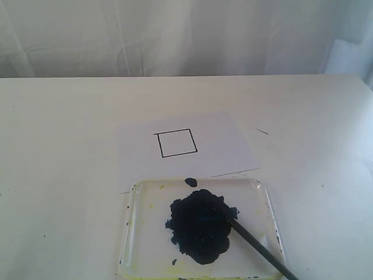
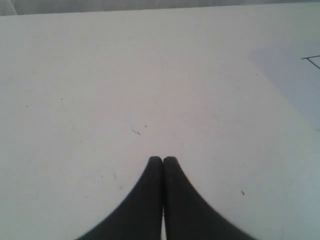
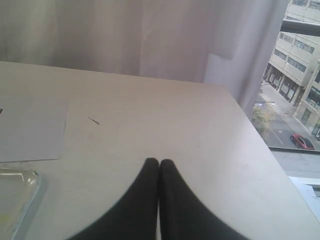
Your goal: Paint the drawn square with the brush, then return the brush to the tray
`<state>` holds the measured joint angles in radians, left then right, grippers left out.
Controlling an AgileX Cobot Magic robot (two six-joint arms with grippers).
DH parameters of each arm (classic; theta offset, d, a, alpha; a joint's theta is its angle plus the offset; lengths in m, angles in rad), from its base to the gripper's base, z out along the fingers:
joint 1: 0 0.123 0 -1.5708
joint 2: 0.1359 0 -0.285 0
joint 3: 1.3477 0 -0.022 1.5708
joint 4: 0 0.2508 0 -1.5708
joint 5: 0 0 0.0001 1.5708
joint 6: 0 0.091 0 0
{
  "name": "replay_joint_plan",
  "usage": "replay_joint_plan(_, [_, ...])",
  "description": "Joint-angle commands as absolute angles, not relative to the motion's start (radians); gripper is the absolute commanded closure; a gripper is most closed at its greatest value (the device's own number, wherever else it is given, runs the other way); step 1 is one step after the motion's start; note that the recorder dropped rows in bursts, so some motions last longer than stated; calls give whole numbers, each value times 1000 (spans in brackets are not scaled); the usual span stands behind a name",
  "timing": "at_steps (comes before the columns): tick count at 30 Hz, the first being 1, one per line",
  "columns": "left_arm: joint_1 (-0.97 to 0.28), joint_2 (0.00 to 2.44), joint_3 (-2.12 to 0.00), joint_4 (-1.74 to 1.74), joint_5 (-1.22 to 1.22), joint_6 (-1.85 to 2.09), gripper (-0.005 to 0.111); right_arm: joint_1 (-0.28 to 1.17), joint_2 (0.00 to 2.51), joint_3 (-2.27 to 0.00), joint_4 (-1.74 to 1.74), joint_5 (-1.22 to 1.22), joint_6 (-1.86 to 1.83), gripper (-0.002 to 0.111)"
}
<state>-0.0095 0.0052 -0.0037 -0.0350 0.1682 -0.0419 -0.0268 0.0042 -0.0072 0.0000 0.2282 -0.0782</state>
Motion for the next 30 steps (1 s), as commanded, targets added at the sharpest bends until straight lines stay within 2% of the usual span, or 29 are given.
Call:
replay_joint_plan(1, [-13,0,0,-52,37,-53,107,-29,0,0,0,110,-74,108])
replay_joint_plan(7, [-13,0,0,-55,-181,-371,107,-29,0,0,7,-296,53,108])
replay_joint_plan(11, [-13,0,-97,-55,-92,-411,107,-29,0,-63,7,-283,180,108])
replay_joint_plan(19, [-13,0,-395,-55,293,-354,107,-29,0,-329,5,124,181,108])
replay_joint_plan(26, [-13,122,-524,-55,364,-308,107,-29,118,-519,7,409,127,108])
replay_joint_plan(30, [-13,252,-605,-55,469,-283,107,-29,221,-617,7,432,91,108])
